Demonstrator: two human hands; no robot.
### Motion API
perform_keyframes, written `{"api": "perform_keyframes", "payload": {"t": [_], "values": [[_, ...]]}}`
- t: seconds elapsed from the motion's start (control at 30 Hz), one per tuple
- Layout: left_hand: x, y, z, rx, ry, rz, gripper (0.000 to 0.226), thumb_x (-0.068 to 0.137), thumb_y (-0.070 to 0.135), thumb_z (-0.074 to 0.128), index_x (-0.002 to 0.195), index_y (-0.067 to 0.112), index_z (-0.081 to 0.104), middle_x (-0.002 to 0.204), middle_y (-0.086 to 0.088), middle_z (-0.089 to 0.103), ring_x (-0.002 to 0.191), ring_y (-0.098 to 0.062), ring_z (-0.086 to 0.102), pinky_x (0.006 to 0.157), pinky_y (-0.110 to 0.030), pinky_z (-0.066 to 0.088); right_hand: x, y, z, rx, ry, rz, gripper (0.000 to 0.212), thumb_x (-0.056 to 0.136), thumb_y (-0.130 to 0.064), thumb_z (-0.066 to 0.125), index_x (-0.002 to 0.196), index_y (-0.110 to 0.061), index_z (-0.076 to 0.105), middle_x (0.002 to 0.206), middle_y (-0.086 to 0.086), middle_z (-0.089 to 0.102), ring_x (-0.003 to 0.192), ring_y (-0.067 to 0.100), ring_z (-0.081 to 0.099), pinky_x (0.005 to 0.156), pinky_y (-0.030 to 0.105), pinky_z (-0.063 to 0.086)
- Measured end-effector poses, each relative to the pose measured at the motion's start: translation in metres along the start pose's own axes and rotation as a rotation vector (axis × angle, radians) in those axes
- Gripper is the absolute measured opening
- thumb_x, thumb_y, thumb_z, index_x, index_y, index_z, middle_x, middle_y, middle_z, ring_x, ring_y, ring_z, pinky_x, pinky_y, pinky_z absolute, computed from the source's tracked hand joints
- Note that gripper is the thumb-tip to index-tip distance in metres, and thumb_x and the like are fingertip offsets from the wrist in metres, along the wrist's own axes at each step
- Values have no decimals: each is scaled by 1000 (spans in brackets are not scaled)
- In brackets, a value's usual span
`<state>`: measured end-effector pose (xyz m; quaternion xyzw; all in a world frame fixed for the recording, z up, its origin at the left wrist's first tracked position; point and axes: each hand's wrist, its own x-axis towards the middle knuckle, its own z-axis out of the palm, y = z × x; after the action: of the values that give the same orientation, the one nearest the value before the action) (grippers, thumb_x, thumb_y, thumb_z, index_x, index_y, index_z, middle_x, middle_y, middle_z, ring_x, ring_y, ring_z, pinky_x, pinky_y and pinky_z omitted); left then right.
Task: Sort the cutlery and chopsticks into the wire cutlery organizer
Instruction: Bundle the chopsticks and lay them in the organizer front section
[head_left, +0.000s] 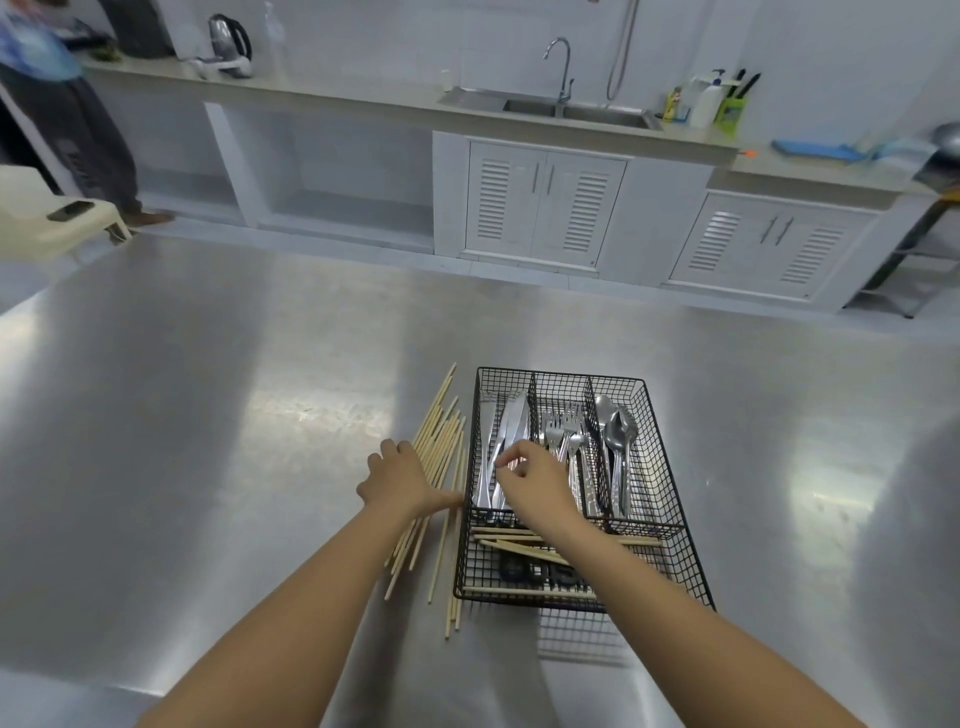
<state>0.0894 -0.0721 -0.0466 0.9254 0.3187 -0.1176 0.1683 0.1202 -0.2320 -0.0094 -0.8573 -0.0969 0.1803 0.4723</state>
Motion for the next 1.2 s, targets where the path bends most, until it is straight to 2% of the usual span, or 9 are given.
{"api": "perform_keyframes", "payload": {"t": [0.1, 0.3, 0.43, 0.6, 0.77, 0.9, 0.97, 1.07, 1.2], "values": [[-1, 4, 3, -10, 14, -9, 105, 61, 67, 69, 140, 10, 30, 144, -10, 31, 131, -29, 35, 96, -45, 45, 0, -6, 7, 64, -17, 20, 13, 88, -10, 51, 85, -22, 58, 69, 8, 56, 58, 20, 51, 55, 32, 45], [8, 2, -1, -98, -15, 21, 86, 73, 46, 71, 139, 8, 31, 142, -12, 34, 129, -31, 39, 98, -40, 46, -2, -9, 9, 129, -23, 56, 17, 87, -6, 48, 85, -19, 59, 69, 10, 56, 39, 8, 47, 46, 26, 40], [11, 2, -5, -116, -97, 85, 101, 68, 65, 66, 142, 6, 31, 144, -15, 32, 129, -33, 41, 102, -41, 43, -2, -11, 5, 176, -21, 97, 20, 88, -1, 45, 95, -11, 61, 66, 7, 57, 44, 13, 46, 44, 25, 40], [13, 1, -11, -42, -197, 117, 111, 65, 60, 73, 147, 6, 22, 151, -15, 23, 135, -33, 34, 108, -42, 39, 0, -7, 4, 186, -16, 112, 22, 86, -3, 44, 90, -17, 60, 66, 7, 59, 46, 16, 48, 49, 28, 42], [8, 2, -20, 70, -313, 185, 122, 61, 55, 79, 151, 8, 11, 154, -13, 10, 142, -33, 18, 113, -46, 33, -1, -4, 10, 14, -8, 38, 6, 84, -16, 58, 88, -20, 59, 70, 6, 59, 56, 17, 52, 58, 30, 46], [-1, 9, -10, 194, -298, 224, 137, 53, 54, 84, 152, 8, 1, 152, -9, 10, 140, -32, 17, 110, -45, 37, -5, -8, 22, -388, -8, -4, 32, 79, -44, 66, 94, -16, 58, 82, -3, 58, 77, 16, 57, 55, 27, 36], [-4, 10, -3, 210, -250, 233, 136, 52, 53, 84, 151, 8, 2, 149, -8, 14, 137, -30, 21, 108, -44, 40, -2, -10, 27, -514, -5, -24, 26, 81, -37, 64, 90, -13, 61, 91, 2, 64, 84, 20, 60, 62, 30, 45], [-5, 11, -3, 169, -248, 216, 132, 55, 49, 84, 151, 7, 4, 149, -8, 13, 136, -31, 21, 108, -43, 40, 3, -10, 31, -484, -17, -13, 19, 82, -25, 61, 83, -7, 66, 87, 8, 67, 81, 23, 64, 70, 35, 53], [-3, 14, -1, -44, -212, 112, 99, 70, 32, 78, 146, 4, 19, 149, -13, 19, 132, -33, 35, 104, -38, 43, 6, -8, 35, -445, 4, 0, 21, 82, -23, 61, 68, -7, 59, 71, 7, 60, 66, 21, 57, 64, 35, 52]]}}
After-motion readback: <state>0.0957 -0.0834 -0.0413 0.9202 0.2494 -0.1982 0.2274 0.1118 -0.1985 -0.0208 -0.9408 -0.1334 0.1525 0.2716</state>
